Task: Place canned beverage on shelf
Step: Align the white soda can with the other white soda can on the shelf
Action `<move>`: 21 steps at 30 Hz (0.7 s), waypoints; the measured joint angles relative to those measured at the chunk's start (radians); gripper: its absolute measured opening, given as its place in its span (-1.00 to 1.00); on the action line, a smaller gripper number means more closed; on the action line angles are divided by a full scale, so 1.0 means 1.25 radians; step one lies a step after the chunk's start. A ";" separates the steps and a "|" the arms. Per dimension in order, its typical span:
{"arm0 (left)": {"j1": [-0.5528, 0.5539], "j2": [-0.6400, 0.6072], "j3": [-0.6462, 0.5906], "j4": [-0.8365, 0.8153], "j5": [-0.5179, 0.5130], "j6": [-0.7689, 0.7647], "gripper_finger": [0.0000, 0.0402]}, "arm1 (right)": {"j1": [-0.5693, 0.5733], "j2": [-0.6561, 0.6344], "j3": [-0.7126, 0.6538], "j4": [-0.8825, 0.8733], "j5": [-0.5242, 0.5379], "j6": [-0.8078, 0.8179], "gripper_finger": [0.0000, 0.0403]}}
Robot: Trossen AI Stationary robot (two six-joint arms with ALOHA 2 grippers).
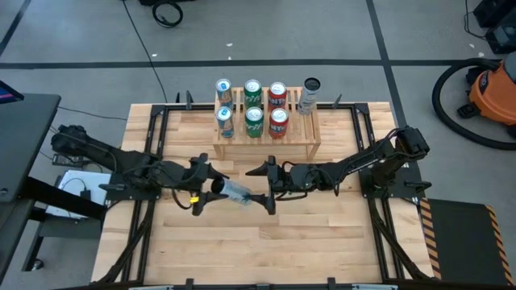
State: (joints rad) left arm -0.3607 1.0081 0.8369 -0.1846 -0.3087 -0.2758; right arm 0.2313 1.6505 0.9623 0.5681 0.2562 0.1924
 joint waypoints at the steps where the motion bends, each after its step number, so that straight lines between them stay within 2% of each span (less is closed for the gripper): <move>1: 0.004 0.010 0.000 0.015 -0.001 0.000 0.30 | -0.004 0.000 0.000 -0.004 -0.015 -0.008 0.87; 7: 0.036 0.069 0.000 0.077 0.001 -0.001 0.30 | -0.021 0.000 0.000 -0.028 -0.148 -0.034 0.87; 16: 0.070 0.144 0.000 0.204 0.031 -0.001 0.30 | -0.047 0.000 0.000 -0.099 -0.213 -0.068 0.87; 21: 0.084 0.164 0.000 0.208 0.040 -0.026 0.30 | -0.048 0.001 0.000 -0.113 -0.240 -0.093 0.87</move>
State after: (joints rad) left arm -0.2554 1.2128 0.8368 0.0750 -0.2581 -0.3084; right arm 0.1711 1.6512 0.9623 0.4264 -0.0444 0.0763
